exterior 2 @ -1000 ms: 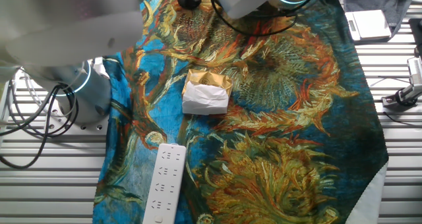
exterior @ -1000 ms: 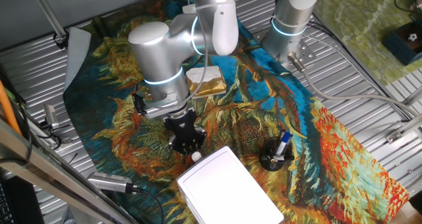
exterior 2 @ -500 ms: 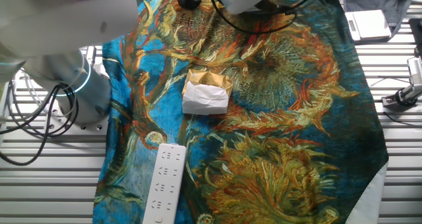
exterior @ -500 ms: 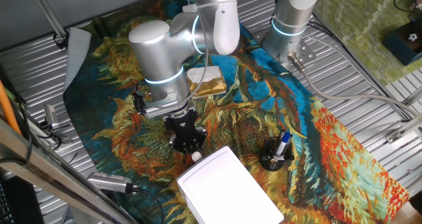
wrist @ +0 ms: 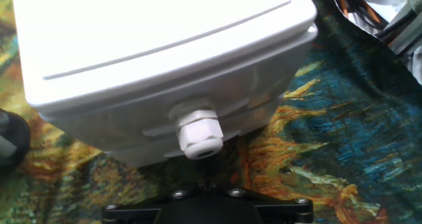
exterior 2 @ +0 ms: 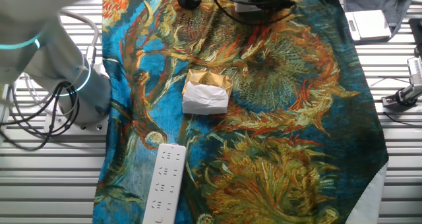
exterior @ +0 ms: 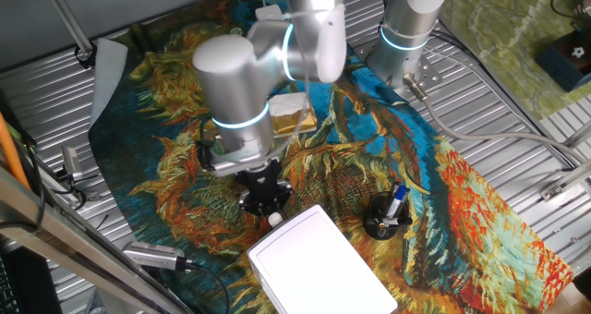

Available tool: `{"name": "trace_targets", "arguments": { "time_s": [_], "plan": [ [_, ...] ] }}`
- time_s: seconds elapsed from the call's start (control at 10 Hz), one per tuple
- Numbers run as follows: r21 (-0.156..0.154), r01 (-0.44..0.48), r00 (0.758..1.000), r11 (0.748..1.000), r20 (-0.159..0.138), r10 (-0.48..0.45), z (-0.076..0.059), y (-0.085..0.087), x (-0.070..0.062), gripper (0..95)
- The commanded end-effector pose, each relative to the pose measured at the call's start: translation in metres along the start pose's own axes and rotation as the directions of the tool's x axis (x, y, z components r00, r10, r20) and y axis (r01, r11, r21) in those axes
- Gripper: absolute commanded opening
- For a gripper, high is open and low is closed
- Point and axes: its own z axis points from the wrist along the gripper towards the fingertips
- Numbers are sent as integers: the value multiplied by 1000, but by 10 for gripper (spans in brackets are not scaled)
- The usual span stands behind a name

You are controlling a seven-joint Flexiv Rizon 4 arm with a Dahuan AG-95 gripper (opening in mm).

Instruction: Grasp the handle and close the drawer

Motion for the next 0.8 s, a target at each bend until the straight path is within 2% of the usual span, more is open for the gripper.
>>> {"name": "trace_targets", "arguments": {
  "time_s": [0.1, 0.2, 0.3, 0.6, 0.8],
  "plan": [
    [20, 24, 999, 1000, -27, -23, -3, 0, 3, 0],
    [21, 27, 999, 999, -32, -26, -4, 0, 6, 0],
    [17, 22, 999, 1000, -25, -22, -7, 0, 9, 0],
    [20, 10, 1000, 1000, -29, -10, -6, 0, 8, 0],
    [27, 17, 999, 999, -45, -16, -5, 0, 7, 0]
  ]
}}
